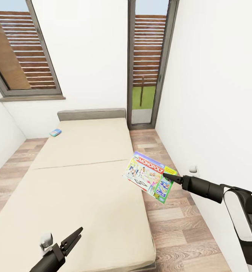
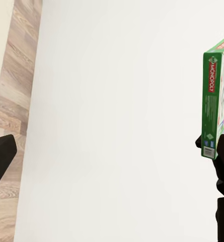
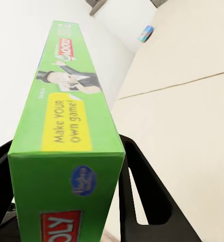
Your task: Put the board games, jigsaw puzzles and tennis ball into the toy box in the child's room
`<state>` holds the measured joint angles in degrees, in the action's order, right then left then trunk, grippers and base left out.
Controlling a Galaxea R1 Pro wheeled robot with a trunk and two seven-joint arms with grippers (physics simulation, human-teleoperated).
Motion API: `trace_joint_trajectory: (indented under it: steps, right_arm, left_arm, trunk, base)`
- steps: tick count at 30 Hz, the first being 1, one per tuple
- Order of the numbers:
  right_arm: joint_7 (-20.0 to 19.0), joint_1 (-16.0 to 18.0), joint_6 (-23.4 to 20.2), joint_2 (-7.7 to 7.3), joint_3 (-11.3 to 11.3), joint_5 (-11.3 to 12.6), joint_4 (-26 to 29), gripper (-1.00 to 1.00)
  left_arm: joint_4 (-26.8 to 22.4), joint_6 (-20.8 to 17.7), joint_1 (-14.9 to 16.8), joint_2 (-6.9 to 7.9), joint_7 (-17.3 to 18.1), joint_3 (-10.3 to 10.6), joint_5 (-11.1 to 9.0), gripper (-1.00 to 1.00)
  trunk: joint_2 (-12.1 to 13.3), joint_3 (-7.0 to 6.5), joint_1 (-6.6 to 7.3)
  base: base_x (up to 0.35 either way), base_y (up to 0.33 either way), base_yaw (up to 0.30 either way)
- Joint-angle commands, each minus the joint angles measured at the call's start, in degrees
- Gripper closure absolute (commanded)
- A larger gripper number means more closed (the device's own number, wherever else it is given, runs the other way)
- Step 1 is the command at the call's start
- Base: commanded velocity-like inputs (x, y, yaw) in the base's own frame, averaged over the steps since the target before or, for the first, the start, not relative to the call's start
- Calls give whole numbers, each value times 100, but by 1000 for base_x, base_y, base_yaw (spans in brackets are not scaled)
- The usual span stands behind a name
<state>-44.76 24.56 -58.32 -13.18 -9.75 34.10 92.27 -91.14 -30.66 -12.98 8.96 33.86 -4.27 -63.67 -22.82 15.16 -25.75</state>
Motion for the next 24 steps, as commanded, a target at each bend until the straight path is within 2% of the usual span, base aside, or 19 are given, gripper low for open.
trace_joint_trajectory:
  steps: [1, 24]
  right_arm:
    - [-33, 5, -22, 0, -4, -22, 1, 100]
    - [-33, 5, -22, 0, -1, -20, 1, 100]
  left_arm:
    - [-5, -47, 0, 0, -3, -4, -48, -100]
    - [8, -119, 55, 8, -87, -30, -117, -100]
  trunk:
    - [-10, 0, -4]
    - [-10, -209, -4]
  base:
    - [0, 0, 0]
    - [0, 0, 0]
